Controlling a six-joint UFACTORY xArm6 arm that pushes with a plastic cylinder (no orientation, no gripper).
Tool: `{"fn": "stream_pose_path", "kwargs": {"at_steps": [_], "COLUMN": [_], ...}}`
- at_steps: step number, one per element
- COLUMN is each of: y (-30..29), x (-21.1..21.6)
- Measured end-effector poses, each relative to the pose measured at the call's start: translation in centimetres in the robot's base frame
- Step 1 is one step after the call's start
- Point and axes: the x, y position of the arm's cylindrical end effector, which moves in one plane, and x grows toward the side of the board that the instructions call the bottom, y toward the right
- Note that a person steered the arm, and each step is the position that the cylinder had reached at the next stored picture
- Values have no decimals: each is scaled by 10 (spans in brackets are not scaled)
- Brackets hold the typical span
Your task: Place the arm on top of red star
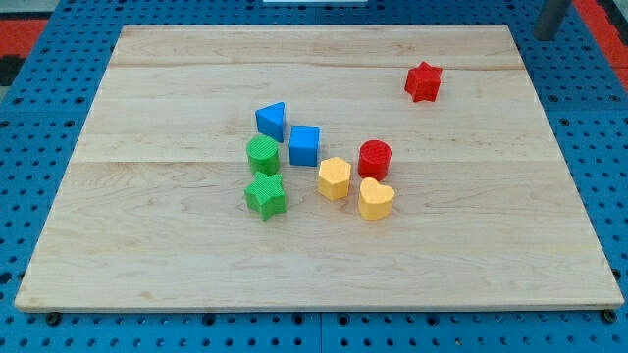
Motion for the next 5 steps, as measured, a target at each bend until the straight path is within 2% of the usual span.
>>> {"fn": "stream_pose_path", "kwargs": {"at_steps": [1, 3, 4, 5], "y": [-35, -156, -199, -199], "x": [-3, -1, 12, 43]}}
